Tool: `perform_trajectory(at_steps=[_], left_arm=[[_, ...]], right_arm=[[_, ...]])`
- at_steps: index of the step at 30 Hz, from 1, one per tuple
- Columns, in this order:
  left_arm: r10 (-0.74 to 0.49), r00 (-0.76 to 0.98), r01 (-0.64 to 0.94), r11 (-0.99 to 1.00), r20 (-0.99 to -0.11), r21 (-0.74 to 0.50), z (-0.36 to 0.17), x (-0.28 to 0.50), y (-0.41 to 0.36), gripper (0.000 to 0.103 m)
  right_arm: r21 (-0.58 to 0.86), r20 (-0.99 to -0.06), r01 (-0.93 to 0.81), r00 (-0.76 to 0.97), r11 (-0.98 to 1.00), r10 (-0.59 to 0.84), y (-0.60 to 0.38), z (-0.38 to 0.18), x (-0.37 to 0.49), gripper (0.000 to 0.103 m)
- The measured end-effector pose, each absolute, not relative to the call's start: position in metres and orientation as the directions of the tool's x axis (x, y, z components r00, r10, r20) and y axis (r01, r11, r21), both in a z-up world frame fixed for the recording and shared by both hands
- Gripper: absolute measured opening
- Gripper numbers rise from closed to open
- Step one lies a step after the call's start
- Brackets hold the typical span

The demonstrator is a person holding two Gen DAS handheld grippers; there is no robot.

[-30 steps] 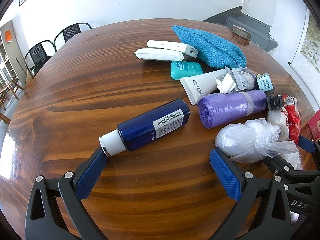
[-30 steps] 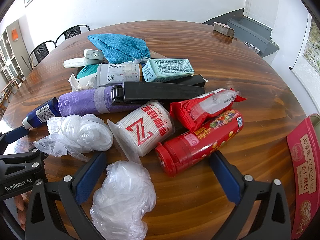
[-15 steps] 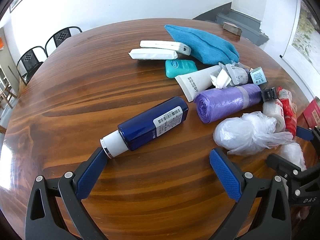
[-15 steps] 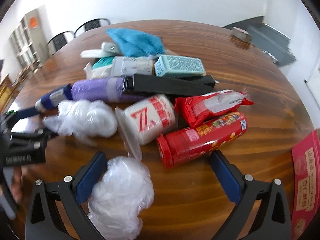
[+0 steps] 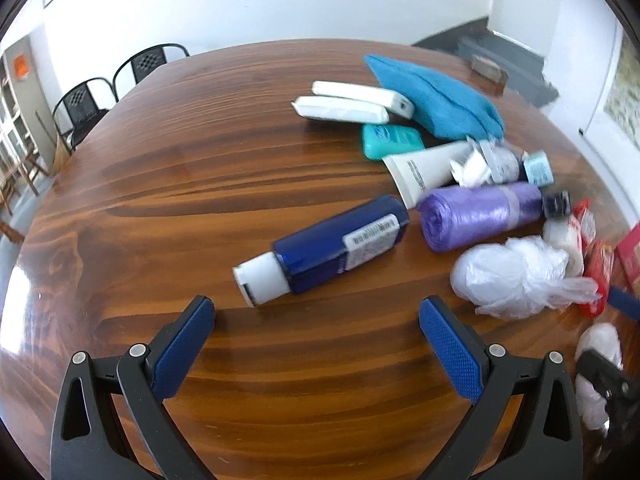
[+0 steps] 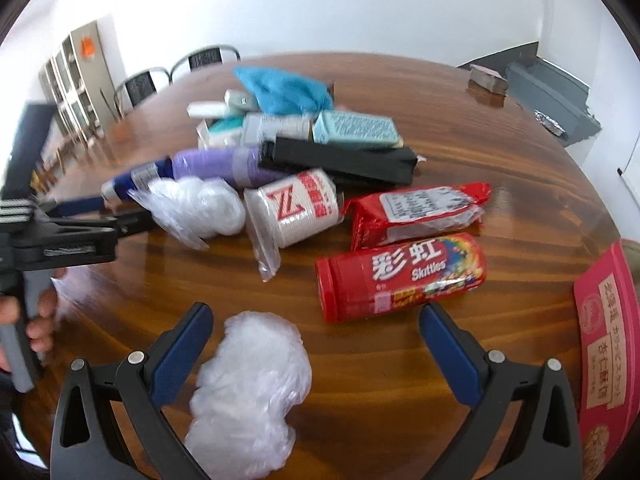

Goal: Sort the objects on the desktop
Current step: 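Move both grippers toward the blue bottle and plastic-wrapped bundle, then grasp the blue bottle with the left gripper while the right gripper grasps the plastic bundle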

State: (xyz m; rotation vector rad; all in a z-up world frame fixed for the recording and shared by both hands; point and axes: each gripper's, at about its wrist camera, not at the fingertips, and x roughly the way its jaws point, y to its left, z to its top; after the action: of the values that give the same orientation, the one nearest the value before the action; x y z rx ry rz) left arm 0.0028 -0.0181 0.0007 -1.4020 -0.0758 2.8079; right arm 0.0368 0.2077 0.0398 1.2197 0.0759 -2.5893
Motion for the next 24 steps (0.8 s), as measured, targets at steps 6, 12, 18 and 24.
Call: perform_trajectory(at_steps=[6,12,18,24], left_arm=[[-0.016,-0.674,0.01,-1.0,-0.738,0.013,0.013,0.01,-0.018,0.103],[0.024,-0.681,-0.079,-0.996,-0.732,0.041,0.021,0.0,-0.013,0.103],[0.013,-0.684,-0.113,-0.99,-0.729,0.088,0.022,-0.016,-0.02,0.103],[0.098,-0.624,-0.182,-0.983,-0.775,0.022,0.006,-0.033,-0.023,0.09]], right_arm=[[0.127,-0.704,0.22,-0.667,-0.967,-0.244,0.224,0.053,0.064,0.103],[0.243,-0.691,0.166,-0.662,-0.956,-0.29,0.243,0.052,0.073,0.103],[0.271,-0.7,0.157,-0.645,-0.95,-0.306,0.244,0.046,0.078,0.103],[0.195,-0.706,0.191,-0.653,-0.962,-0.273,0.224,0.048,0.085,0.103]])
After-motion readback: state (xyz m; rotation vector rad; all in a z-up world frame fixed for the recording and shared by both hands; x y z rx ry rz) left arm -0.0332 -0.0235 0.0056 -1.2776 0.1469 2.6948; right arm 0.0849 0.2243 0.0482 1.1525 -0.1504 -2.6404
